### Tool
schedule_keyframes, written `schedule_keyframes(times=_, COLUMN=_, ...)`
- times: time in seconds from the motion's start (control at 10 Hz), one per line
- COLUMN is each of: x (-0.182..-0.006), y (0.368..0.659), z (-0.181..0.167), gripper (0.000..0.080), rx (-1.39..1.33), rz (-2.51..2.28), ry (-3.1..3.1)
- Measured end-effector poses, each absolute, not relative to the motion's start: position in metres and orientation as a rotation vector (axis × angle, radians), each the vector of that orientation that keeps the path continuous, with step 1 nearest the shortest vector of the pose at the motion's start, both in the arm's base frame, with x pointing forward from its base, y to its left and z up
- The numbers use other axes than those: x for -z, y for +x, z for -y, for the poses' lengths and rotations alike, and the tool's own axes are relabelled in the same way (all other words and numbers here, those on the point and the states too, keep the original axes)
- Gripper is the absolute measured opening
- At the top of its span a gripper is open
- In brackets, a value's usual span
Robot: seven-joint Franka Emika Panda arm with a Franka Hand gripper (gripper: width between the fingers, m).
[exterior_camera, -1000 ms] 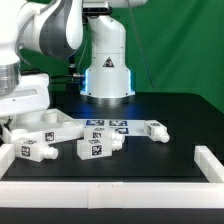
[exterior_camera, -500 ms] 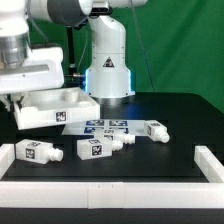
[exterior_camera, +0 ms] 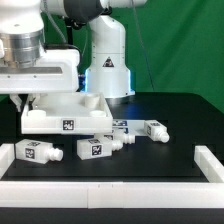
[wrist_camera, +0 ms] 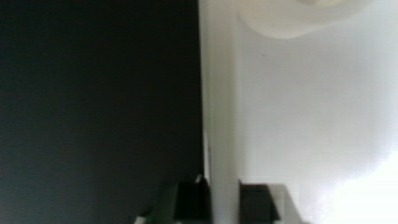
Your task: Assemble one leg
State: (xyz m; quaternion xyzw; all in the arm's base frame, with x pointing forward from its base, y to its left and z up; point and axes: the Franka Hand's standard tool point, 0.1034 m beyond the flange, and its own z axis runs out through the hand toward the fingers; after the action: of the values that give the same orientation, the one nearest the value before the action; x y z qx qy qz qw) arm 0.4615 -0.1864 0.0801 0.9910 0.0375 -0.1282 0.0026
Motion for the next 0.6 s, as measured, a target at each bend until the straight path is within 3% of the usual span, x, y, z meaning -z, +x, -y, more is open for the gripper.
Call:
schedule_keyframes(times=0.2, x=-0.080, y=0.463, z=0.185, gripper=0.0054, rx=0.400, rz=-0.106, ry=3.106)
schedule_keyframes(times=0.4, x=-0.092, y=0.477, z=0.154, gripper=0.0054, rx=0.462, rz=0.069, ry=3.089)
schedule_keyframes(times=0.6, x=-0.100, y=0.524, z=0.111, gripper=0.0054, rx=0.468, rz=0.258, ry=3.035)
